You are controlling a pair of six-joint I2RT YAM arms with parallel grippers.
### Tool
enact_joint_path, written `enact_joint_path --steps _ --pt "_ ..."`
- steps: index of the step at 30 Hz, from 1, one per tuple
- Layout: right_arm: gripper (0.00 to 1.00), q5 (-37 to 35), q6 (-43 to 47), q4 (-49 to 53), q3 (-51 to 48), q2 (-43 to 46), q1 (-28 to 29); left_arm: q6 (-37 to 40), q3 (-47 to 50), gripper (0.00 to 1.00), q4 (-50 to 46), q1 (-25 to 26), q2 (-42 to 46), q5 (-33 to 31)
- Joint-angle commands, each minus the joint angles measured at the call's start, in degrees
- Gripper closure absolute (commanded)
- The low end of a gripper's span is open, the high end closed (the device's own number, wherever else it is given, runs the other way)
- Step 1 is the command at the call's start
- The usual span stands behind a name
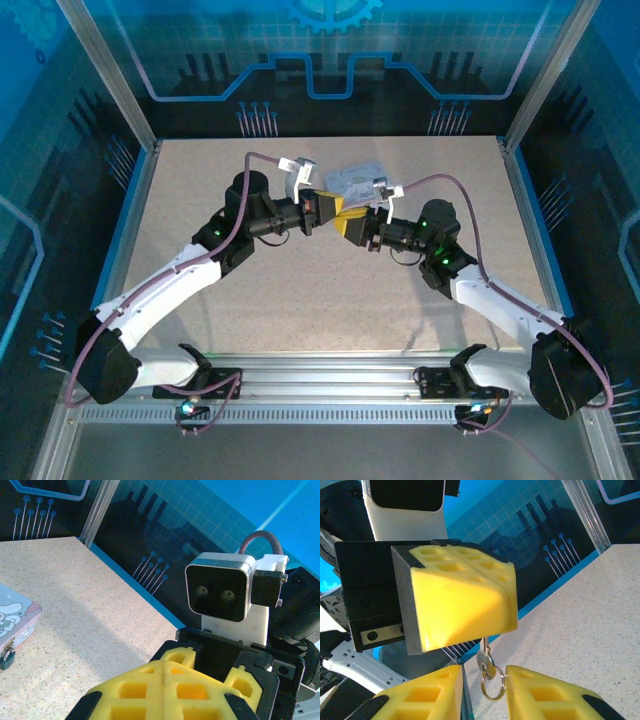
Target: Unlock the padlock with the key
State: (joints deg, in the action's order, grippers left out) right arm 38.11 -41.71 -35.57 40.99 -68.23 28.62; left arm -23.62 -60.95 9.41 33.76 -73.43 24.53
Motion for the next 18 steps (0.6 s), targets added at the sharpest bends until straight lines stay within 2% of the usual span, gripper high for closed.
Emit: enact_joint_path --steps 1,18 --pt "0.73 -1.00 -0.91 -2.25 1.72 -0.37 0.78 -0.07 -0.84 1.00 2.23 0.17 0.57 1.55" --pt "0.81 -2.29 -2.04 -2.76 1.37 -0.46 0.78 -0.38 -0.40 1.00 2.97 0.15 0.48 1.80"
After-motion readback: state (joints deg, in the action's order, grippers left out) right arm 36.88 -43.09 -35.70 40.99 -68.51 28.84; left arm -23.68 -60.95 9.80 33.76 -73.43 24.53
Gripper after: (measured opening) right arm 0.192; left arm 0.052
